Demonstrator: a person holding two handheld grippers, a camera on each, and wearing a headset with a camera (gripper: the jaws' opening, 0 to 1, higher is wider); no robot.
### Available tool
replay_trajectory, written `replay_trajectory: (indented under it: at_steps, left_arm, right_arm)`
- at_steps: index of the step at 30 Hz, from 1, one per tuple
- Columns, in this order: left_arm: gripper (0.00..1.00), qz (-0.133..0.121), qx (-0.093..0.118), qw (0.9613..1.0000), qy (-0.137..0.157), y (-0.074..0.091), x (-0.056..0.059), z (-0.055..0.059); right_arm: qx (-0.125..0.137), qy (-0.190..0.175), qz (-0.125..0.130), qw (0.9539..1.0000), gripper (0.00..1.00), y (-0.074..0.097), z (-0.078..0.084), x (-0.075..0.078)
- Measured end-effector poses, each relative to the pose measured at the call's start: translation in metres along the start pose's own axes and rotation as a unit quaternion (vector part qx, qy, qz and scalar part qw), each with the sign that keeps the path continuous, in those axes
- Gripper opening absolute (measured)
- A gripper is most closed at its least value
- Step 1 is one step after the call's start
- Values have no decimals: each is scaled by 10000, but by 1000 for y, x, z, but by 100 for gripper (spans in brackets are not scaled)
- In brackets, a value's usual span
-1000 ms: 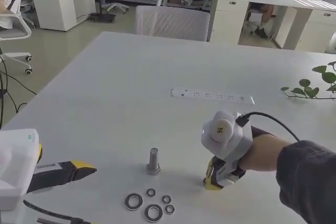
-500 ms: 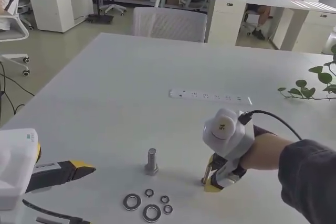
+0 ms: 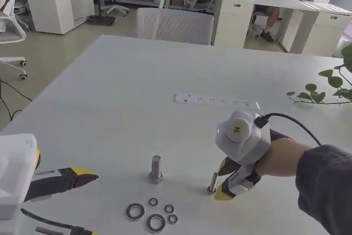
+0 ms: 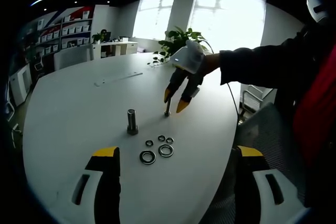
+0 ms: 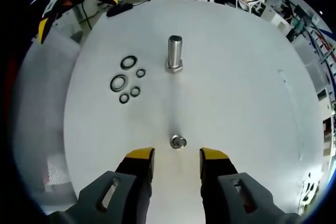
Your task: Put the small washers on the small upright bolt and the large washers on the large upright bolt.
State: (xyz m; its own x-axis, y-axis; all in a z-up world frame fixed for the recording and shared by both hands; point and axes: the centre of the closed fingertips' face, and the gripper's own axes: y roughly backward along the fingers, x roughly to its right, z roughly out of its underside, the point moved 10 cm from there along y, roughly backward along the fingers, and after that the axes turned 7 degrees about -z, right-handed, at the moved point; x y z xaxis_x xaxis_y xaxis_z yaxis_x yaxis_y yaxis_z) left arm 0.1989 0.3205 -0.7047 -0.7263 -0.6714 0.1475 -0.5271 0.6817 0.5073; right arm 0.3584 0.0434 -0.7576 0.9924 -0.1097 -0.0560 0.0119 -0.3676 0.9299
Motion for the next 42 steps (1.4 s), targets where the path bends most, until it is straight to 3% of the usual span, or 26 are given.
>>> replay_trajectory:
  at_steps: [18, 30, 42]
  left_arm:
    - [90, 33, 49, 9999, -101, 1, 3, -6]
    - [90, 73, 91, 9998, -181, 2, 6, -9]
    - [90, 95, 125, 9996, -224, 4, 10, -11]
  right_arm:
    - [74, -131, 177, 9997, 37, 19, 17, -18]
    - [105, -26, 257, 9996, 37, 28, 21, -48]
    - [147, 85, 174, 9997, 36, 27, 17, -74]
